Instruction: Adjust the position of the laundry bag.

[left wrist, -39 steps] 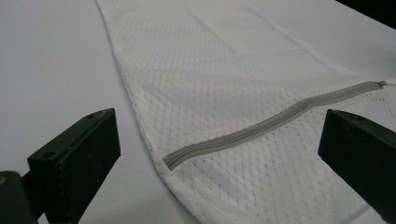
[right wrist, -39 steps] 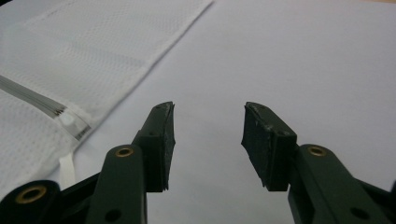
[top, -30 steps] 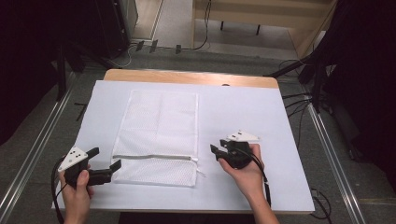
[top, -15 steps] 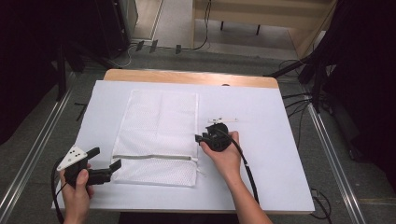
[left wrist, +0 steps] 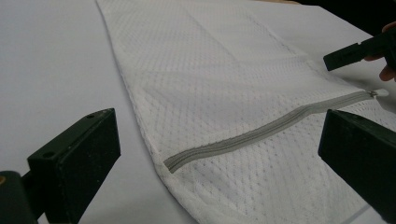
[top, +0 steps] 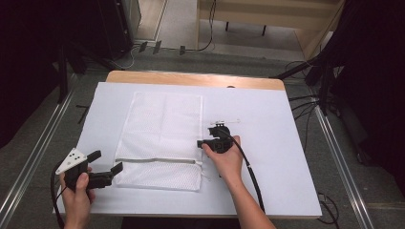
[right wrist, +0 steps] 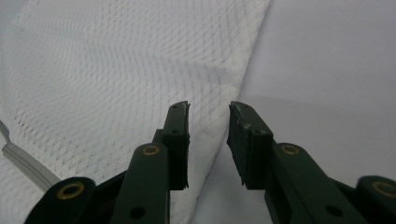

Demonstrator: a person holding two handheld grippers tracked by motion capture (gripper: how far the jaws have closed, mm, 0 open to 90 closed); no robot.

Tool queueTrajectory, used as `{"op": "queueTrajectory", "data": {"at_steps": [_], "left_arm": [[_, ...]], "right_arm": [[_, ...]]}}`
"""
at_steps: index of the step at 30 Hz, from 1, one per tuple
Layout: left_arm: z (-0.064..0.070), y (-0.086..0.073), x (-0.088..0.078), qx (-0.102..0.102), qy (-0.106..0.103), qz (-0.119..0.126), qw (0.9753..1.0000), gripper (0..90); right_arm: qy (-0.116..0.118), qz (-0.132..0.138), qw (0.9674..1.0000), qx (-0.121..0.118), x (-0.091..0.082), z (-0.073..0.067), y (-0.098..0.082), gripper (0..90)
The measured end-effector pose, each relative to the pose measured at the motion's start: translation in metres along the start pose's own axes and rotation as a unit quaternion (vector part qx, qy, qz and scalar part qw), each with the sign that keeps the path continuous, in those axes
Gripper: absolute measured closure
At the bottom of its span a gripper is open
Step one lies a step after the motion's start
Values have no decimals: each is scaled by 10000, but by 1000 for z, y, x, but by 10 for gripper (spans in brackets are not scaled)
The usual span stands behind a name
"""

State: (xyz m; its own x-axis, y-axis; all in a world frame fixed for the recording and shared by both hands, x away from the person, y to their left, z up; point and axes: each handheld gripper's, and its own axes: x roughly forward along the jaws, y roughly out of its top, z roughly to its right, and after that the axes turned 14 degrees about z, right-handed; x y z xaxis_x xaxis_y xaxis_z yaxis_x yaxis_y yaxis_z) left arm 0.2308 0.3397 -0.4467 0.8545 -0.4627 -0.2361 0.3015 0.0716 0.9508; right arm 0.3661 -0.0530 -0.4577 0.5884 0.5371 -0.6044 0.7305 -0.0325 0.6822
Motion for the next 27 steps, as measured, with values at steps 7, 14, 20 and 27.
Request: {"op": "queueTrajectory", "data": {"at_steps": [7, 14, 20, 27], "left_arm": [[-1, 0, 0, -13, -1, -19, 10000, 0], [0, 0, 1, -22, 1, -23, 10000, 0], [2, -1, 3, 40, 29, -65, 10000, 0], [1, -1, 2, 17, 1, -81, 10000, 0]], "right_arm": [[31, -211, 9993, 303, 2, 3, 1, 700], [22, -358, 9989, 318, 5, 0, 1, 704], [-405, -188, 9988, -194, 5, -10, -5, 900], [-271, 101, 9995, -160, -5, -8, -2, 900]]}}
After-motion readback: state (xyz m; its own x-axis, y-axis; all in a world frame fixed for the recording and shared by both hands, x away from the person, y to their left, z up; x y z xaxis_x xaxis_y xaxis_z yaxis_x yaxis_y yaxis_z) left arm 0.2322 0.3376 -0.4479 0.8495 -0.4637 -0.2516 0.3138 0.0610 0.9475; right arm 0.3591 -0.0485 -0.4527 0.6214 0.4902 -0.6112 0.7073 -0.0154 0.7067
